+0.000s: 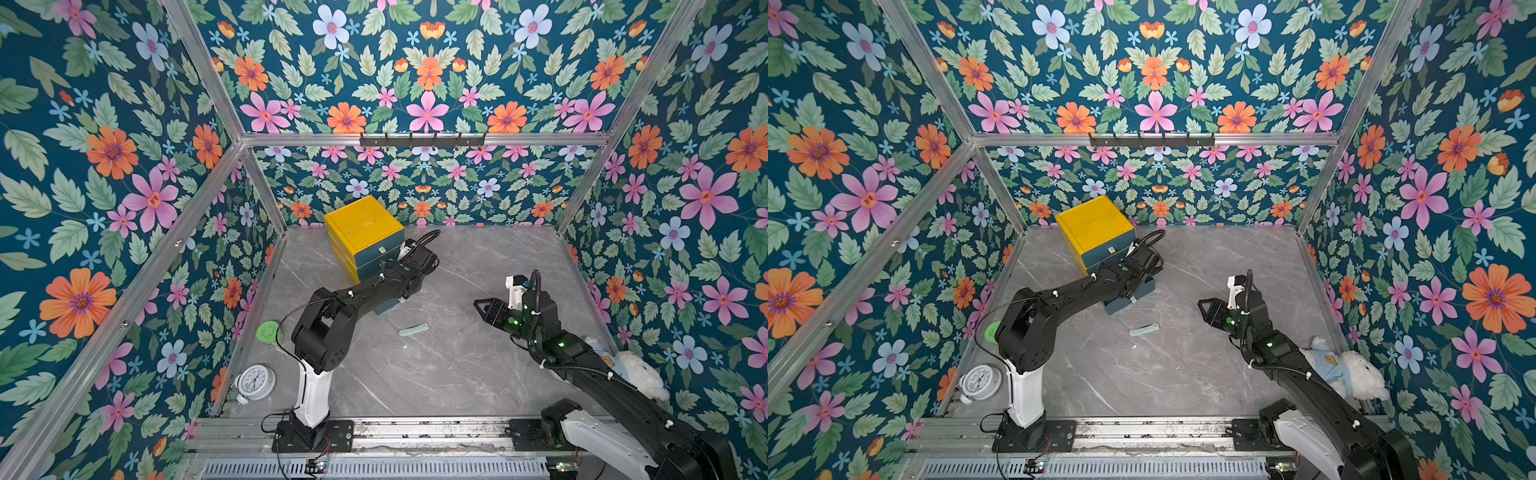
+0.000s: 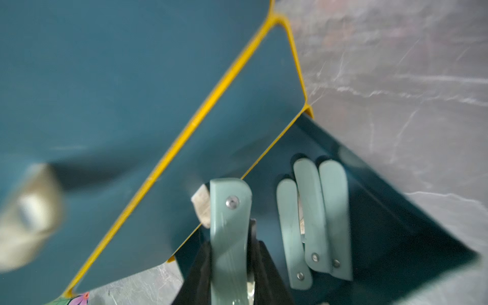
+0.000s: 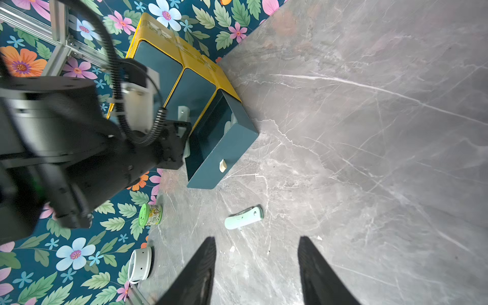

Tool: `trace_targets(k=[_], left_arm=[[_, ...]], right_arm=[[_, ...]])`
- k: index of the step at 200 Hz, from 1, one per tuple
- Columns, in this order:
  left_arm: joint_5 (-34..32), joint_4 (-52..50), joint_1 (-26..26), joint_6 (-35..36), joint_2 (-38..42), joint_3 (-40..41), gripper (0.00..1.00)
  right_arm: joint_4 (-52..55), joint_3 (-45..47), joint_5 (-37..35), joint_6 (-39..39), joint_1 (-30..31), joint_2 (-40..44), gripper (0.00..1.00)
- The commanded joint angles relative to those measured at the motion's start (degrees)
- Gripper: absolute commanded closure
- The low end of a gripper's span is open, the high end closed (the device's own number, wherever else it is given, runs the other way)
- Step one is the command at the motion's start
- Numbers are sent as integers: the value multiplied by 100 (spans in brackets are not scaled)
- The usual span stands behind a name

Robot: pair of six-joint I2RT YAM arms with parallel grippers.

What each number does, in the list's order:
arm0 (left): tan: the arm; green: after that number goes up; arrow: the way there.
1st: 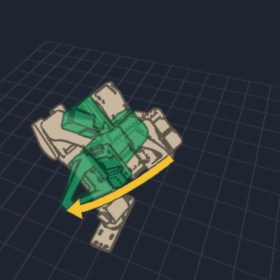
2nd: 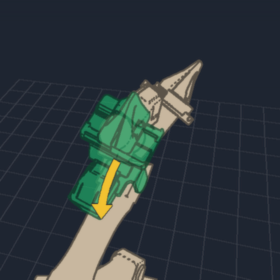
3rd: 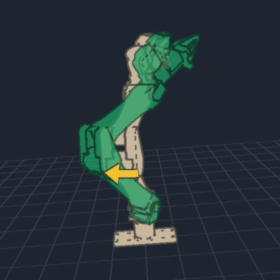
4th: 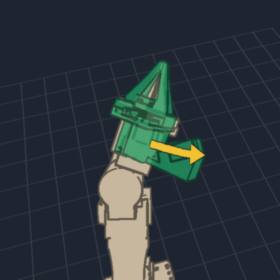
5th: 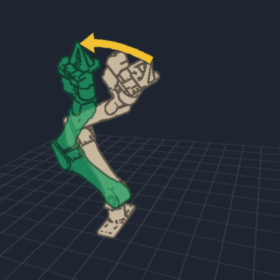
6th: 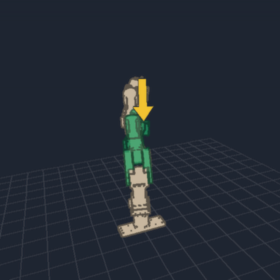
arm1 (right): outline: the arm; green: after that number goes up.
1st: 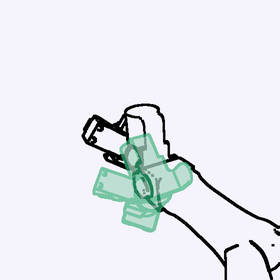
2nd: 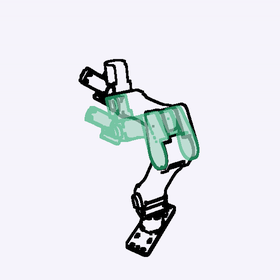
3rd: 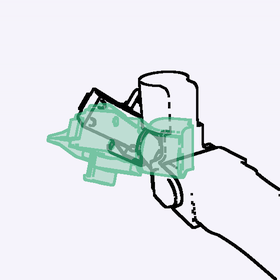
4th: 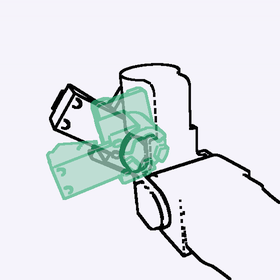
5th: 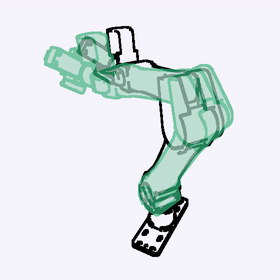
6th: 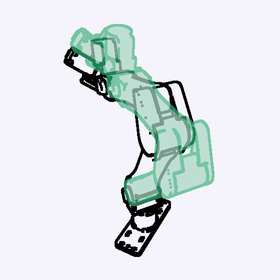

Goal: Place the fruit knives into the drawer by color
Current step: Place the fruit knife in the drawer.

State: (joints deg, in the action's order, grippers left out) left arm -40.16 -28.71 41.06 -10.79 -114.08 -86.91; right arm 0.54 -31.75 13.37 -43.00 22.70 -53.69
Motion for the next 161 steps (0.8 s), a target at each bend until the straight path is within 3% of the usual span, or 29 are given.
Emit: trace_targets(k=[1, 42, 89, 129, 161], left_arm=[[9, 23, -17, 6, -105, 7, 76], [233, -4, -38, -96, 10, 68, 52], [1342, 376, -15, -447, 1334, 516, 22], [2414, 1159, 78, -1115, 3050, 2065, 1], [2947, 1418, 81, -1720, 4215, 3339, 1]], right_arm=[[35, -51, 227, 98, -2, -107, 46], [-85, -86, 466, 108, -1, -358, 45], [-218, -325, 978, 392, 76, -884, 48], [2, -1049, 817, 1016, 741, -1936, 49], [60, -1847, 1045, 1375, 1014, -3139, 55]])
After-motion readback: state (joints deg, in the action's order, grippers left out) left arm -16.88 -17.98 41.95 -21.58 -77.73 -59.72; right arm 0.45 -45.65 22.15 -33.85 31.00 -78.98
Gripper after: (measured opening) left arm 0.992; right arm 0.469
